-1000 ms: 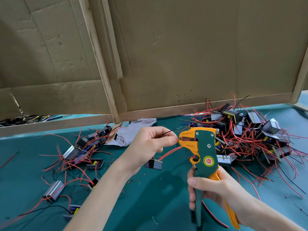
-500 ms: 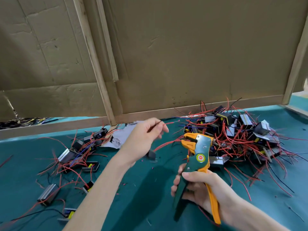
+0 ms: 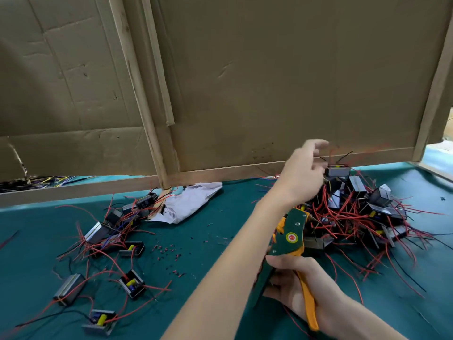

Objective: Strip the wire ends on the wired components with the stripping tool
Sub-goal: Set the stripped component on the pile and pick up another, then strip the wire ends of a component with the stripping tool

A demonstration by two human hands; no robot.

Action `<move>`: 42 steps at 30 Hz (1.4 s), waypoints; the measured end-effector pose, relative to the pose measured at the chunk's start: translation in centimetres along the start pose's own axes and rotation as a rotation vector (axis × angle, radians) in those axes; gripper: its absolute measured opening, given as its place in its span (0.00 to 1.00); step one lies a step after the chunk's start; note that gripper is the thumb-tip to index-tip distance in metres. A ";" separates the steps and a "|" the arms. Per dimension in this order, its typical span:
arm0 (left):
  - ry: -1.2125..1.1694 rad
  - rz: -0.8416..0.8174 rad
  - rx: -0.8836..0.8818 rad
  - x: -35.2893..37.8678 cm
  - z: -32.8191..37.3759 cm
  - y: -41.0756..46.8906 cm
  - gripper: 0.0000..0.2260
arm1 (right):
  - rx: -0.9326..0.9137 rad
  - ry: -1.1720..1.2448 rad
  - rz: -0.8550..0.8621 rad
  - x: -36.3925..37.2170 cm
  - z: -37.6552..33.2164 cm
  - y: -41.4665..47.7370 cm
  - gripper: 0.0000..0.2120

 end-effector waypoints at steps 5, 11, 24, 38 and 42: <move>-0.036 -0.028 -0.070 -2.4 -3.4 -4.6 0.30 | -0.005 0.001 -0.008 -0.1 0.2 0.1 0.07; 0.524 0.166 -0.464 -12.9 -12.2 -12.4 0.19 | 0.007 -0.018 -0.006 -0.3 0.2 0.2 0.08; 0.935 0.328 -0.993 -22.5 -22.6 -15.0 0.15 | 0.042 0.000 -0.020 -0.3 0.2 0.4 0.16; -0.181 0.396 -0.320 -12.1 -11.0 -12.6 0.06 | 0.000 -0.001 -0.015 -0.5 0.3 0.2 0.13; 0.109 0.203 -0.414 -6.8 -13.0 -12.1 0.08 | -0.020 -0.009 0.005 -0.4 0.2 0.1 0.09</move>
Point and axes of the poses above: each hand's wrist, its own y-axis towards the middle knuckle, its own x-axis out of the palm, z = x × y, the point moved 5 cm from there along y, towards the middle knuckle, and after that the axes turned 12 degrees about -z, right-handed, at the moved point
